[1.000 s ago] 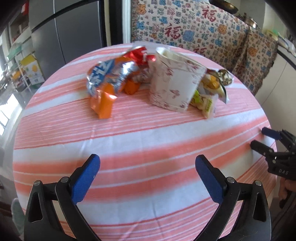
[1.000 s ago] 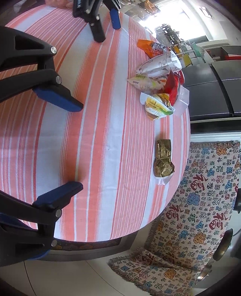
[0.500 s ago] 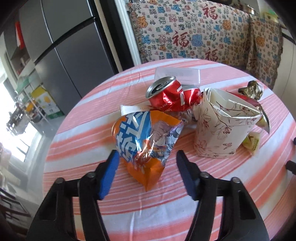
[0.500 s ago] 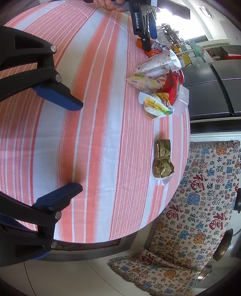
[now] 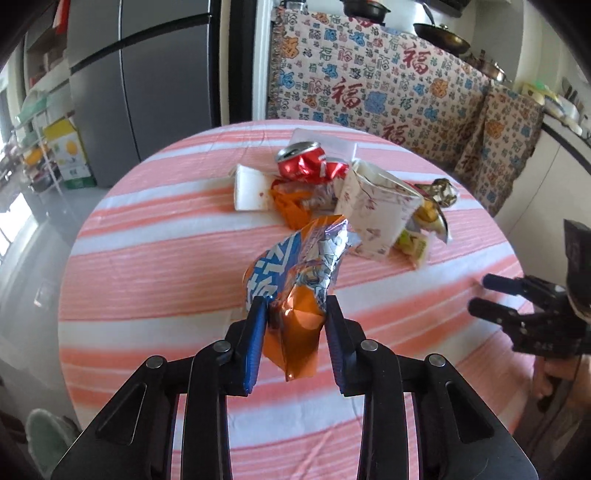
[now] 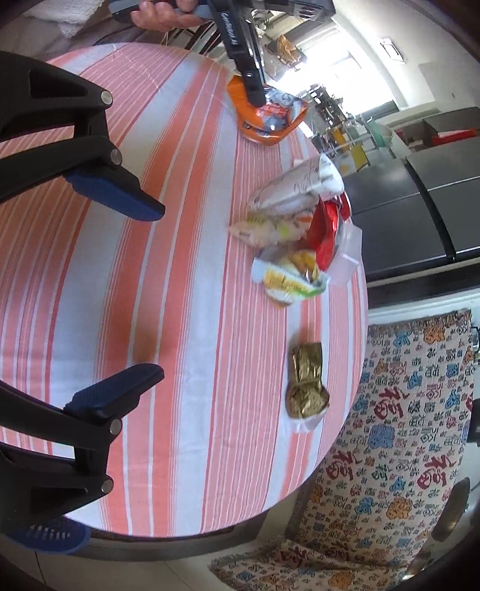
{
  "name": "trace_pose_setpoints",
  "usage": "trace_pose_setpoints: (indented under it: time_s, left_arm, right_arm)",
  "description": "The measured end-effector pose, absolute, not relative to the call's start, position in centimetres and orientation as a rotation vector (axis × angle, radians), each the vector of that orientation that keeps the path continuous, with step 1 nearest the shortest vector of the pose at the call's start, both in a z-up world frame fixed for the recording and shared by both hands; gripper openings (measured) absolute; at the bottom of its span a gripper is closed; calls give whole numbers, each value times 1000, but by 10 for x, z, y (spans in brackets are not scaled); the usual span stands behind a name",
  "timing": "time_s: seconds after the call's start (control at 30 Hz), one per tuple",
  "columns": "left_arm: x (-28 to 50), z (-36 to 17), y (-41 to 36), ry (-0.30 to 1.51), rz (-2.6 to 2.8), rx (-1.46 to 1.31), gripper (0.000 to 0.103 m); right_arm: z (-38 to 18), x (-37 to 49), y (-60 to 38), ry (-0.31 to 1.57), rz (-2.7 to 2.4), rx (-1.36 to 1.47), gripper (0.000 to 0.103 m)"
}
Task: Collect trash
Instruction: 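Grasp the orange can with the left tool while the right tool grasps a snack wrapper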
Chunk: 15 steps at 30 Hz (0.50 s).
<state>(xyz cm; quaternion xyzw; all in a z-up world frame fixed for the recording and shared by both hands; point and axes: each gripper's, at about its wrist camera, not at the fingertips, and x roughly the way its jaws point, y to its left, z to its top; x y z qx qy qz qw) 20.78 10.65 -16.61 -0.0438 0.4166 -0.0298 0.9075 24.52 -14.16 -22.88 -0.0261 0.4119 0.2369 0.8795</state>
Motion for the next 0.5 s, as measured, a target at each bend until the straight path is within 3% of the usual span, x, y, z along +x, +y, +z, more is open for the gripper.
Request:
trace_pose_setpoints:
  time_s: [0.03, 0.33, 0.4, 0.43, 0.5]
  left_arm:
    - [204, -168, 104, 858, -66, -97, 31]
    - [174, -182, 94, 884, -101, -58, 32]
    - [169, -185, 93, 887, -113, -52, 32]
    - [165, -186, 93, 886, -112, -50, 32]
    - [162, -185, 94, 890, -106, -56, 33]
  right_arm:
    - [-230, 249, -136, 862, 509, -43, 70]
    - [-228, 297, -91, 853, 578, 65, 61]
    - [-229, 304, -83, 839, 583, 62, 47]
    - [-230, 306, -80, 840, 586, 63, 22]
    - [-231, 306, -79, 847, 589, 63, 20]
